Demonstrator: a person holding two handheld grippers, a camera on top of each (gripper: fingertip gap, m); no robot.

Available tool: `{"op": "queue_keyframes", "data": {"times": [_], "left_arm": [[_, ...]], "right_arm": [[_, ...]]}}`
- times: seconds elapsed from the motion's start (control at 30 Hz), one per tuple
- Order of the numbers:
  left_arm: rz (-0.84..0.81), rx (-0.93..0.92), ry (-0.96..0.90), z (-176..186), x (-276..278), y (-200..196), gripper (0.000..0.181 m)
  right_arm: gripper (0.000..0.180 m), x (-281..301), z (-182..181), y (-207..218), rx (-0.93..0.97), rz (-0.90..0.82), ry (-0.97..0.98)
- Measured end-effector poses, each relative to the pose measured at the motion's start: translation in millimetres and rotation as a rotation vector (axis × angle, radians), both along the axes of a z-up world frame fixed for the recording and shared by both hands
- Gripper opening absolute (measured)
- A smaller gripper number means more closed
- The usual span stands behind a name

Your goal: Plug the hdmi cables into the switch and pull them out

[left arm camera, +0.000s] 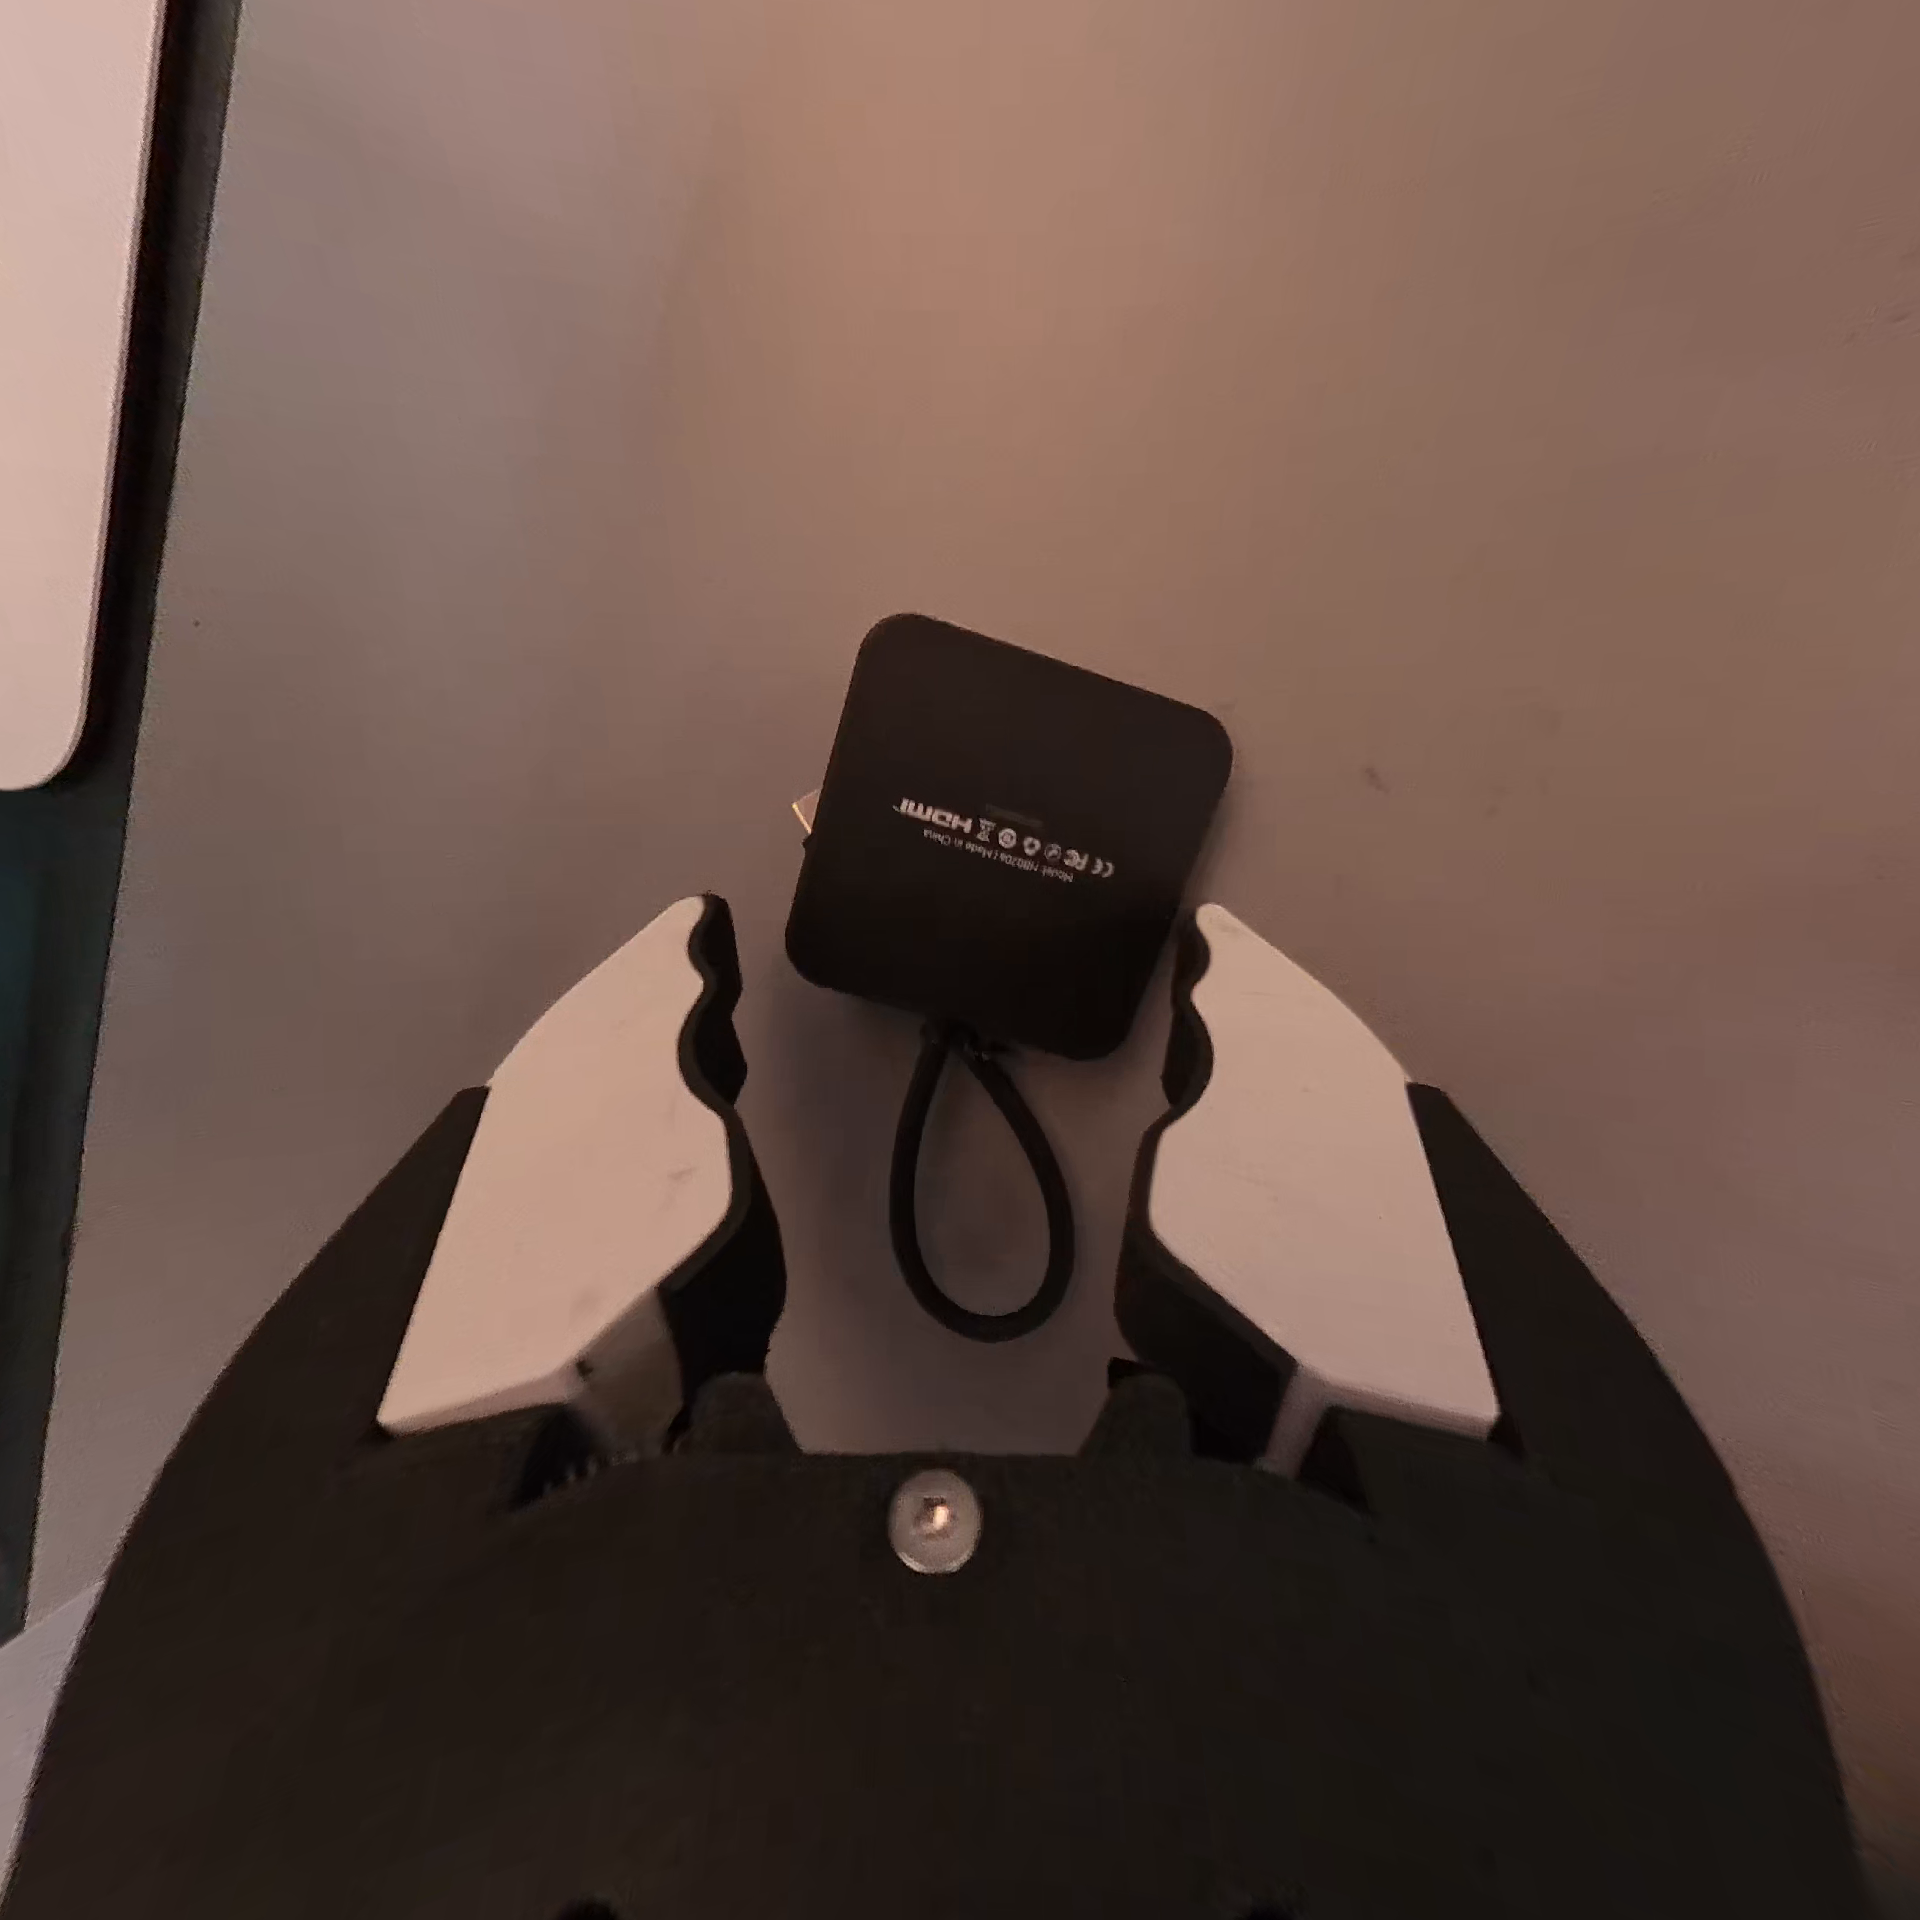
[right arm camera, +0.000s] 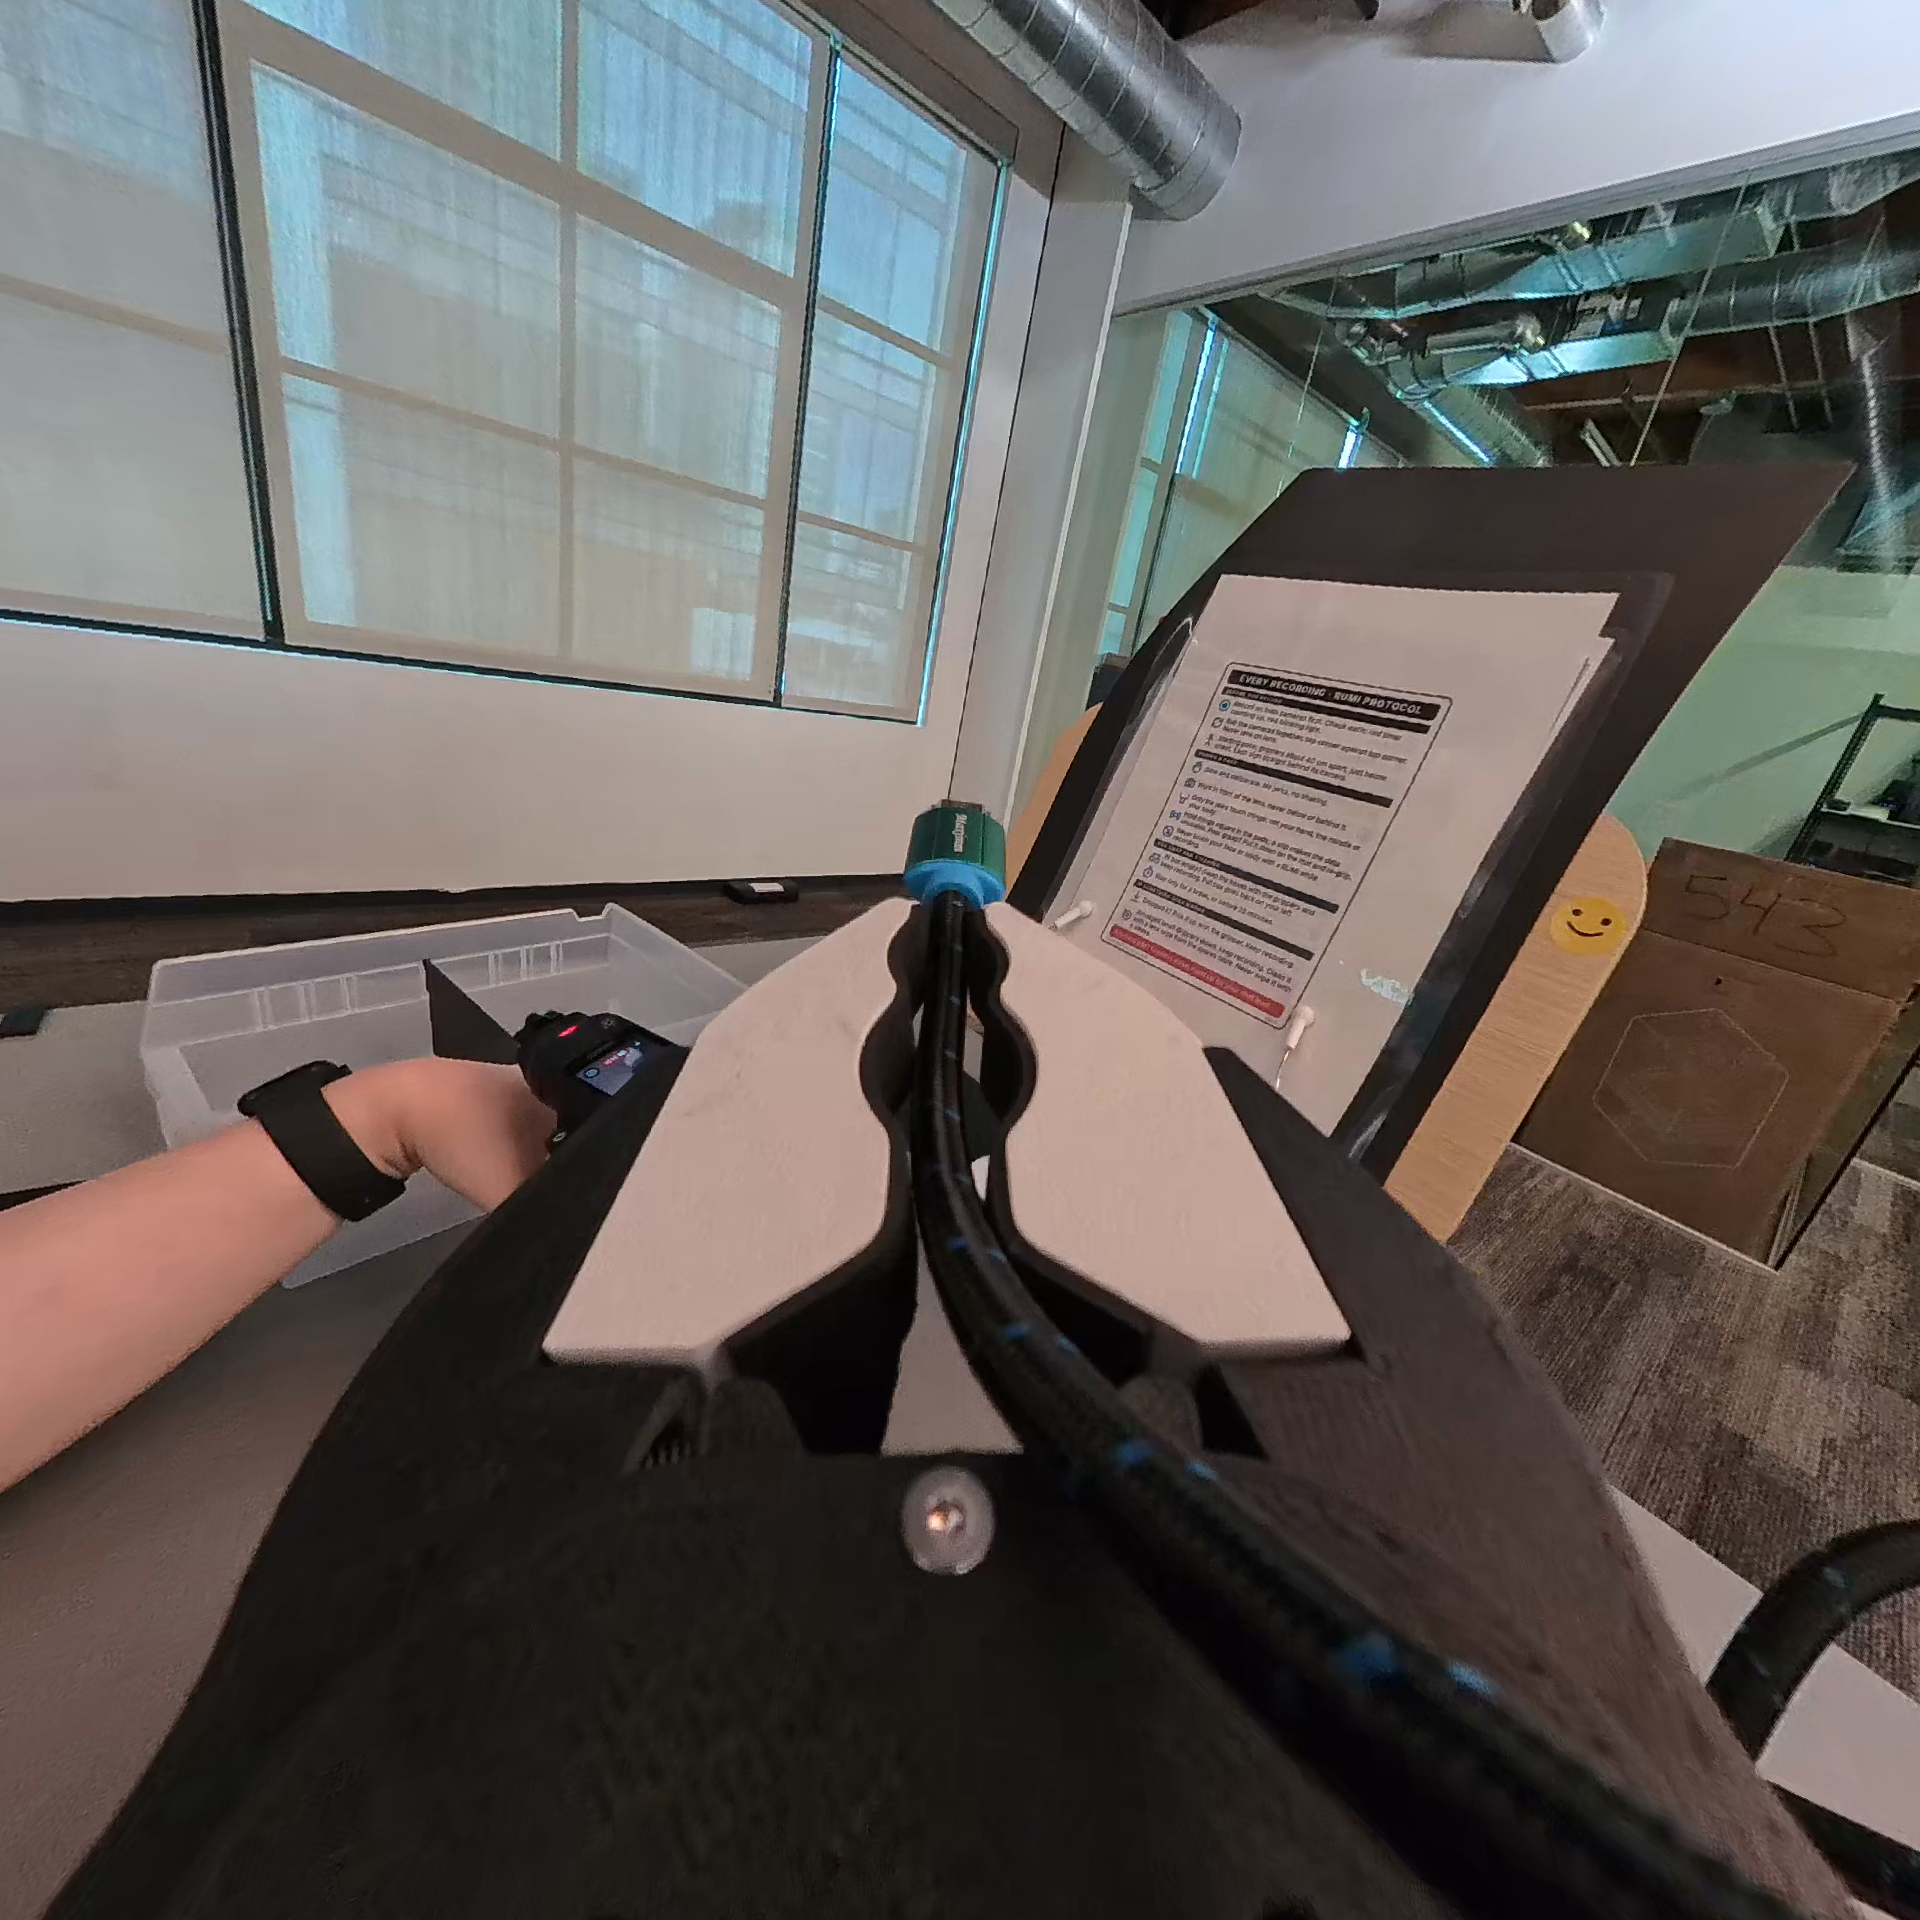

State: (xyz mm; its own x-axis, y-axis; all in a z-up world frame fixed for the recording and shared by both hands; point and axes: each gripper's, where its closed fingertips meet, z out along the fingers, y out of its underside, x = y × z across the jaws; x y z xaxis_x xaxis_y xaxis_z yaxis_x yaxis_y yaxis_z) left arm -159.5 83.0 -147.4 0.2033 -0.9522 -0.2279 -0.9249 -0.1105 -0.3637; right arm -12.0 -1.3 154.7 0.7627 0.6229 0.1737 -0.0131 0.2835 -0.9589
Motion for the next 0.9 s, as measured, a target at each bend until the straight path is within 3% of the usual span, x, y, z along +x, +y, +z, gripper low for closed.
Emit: {"op": "queue_keyframes", "data": {"times": [0.23, 0.5, 0.73, 0.9], "left_arm": [[0.003, -0.044, -0.052, -2, 7, -3, 0.069], [0.338, -0.099, 0.003, -1, 13, 19, 0.069], [0.185, -0.033, 0.012, -2, 20, 14, 0.080], [0.193, -0.045, 0.023, -2, 16, 13, 0.077]], "right_arm": [[0.008, -2, -3, 2, -0.012, 0.001, -0.011], [0.008, -6, -9, 6, -0.027, -0.010, -0.039], [0.008, -5, -9, 6, -0.022, -0.008, -0.043], [0.008, -4, -5, 3, -0.001, -0.012, -0.031]]}}
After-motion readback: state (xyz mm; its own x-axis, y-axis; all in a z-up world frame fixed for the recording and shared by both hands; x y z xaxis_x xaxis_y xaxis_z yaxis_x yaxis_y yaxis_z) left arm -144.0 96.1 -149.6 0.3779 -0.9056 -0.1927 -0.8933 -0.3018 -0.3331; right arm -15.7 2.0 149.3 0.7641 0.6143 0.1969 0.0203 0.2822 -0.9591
